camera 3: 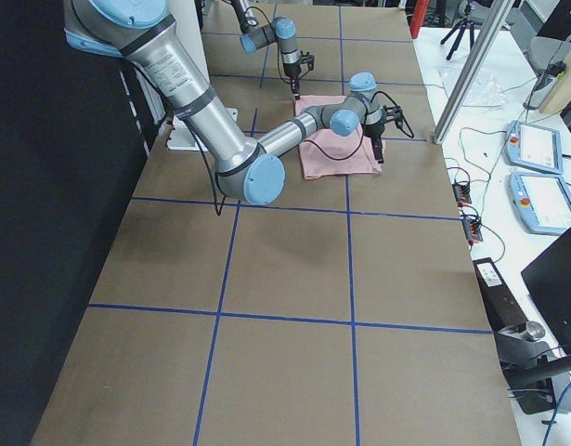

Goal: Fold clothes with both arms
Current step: 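Drag the folded shirt with the left gripper toward the far edge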

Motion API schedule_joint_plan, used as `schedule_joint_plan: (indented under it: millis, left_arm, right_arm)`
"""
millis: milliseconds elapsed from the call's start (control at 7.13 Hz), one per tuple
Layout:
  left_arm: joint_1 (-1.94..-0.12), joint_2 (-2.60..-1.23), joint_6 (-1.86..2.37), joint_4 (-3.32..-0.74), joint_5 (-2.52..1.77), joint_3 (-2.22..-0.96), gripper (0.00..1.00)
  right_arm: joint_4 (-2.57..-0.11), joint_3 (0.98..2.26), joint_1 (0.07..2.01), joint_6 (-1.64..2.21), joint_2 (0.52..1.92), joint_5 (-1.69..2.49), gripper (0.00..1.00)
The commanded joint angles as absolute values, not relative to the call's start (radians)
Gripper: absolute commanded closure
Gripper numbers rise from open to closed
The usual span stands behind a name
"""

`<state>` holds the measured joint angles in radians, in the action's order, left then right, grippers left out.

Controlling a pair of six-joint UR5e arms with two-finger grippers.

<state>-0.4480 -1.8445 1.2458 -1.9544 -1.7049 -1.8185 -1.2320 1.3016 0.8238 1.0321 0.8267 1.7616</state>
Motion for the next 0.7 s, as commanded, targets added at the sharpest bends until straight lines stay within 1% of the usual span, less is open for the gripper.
schedule_joint_plan:
  millis: [0,140,280,421,561]
  left_arm:
    - [-0.515,-1.78,1.051,-1.962,-1.709,-1.836,1.0]
    - [-0.599,-1.782,0.948,-1.962,-1.709,-1.815,1.0]
    - [-0.686,-1.799,0.848,-1.963,-1.71,-1.763,1.0]
    - [-0.783,-1.875,0.75,-1.962,-1.712,-1.667,1.0]
    - [-0.858,-1.987,0.679,-1.973,-1.712,-1.514,1.0]
  right_arm:
    - [-1.232,1.307,0.822,1.037,0.827,1.761,0.0]
    - [-1.232,1.308,0.822,1.04,0.827,1.761,0.0]
    - [-1.232,1.308,0.822,1.042,0.827,1.761,0.0]
    - [-1.232,1.308,0.821,1.043,0.827,1.761,0.0]
    - [-1.232,1.308,0.822,1.045,0.827,1.761,0.0]
